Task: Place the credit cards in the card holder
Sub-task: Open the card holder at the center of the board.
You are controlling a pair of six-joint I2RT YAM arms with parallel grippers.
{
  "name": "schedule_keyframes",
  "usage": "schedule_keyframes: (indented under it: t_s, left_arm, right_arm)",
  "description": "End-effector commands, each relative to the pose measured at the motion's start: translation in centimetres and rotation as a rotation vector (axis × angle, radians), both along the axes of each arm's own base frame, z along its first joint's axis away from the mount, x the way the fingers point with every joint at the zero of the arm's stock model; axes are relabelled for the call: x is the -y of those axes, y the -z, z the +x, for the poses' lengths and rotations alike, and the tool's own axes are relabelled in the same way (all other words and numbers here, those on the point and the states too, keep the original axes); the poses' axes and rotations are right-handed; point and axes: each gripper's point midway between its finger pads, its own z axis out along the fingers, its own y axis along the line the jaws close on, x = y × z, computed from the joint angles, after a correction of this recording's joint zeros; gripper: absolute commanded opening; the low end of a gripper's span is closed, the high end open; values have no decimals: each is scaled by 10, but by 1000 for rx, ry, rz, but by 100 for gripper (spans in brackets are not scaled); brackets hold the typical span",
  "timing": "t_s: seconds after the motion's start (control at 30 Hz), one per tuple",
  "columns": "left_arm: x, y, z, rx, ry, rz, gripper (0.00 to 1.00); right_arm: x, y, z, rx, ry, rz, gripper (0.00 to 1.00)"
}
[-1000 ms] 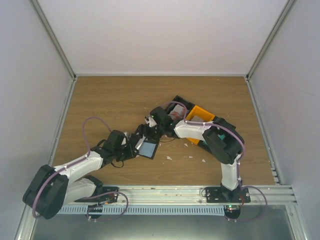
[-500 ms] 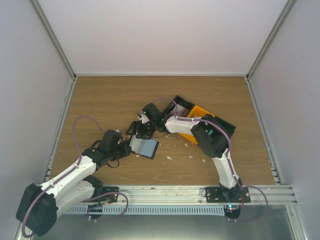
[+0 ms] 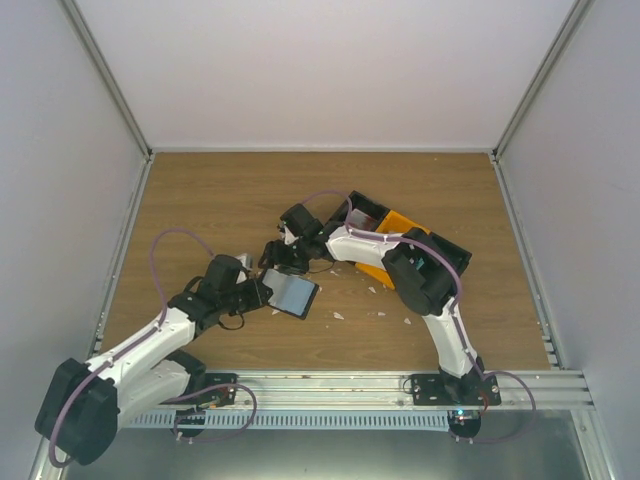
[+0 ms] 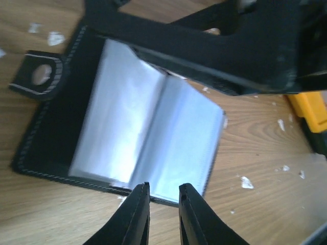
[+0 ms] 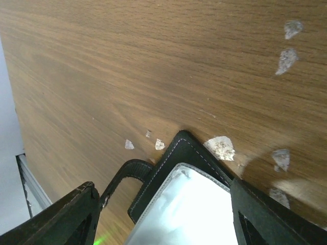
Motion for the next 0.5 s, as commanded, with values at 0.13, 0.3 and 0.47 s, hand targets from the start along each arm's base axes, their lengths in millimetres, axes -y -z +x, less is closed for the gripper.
schedule_keyframes:
  t_s: [0.13, 0.3, 0.47]
  left_arm:
    - [10, -5, 26, 78, 36, -16, 20]
    - [-3, 20, 31, 31, -1, 72, 24]
    - [-19, 33, 37, -1, -49, 160, 26]
  right_arm:
    - [13, -31, 9, 99, 7, -35, 68]
    - [36, -54, 19, 182, 59, -77, 70]
    - [57, -74, 10, 247, 51, -104, 71]
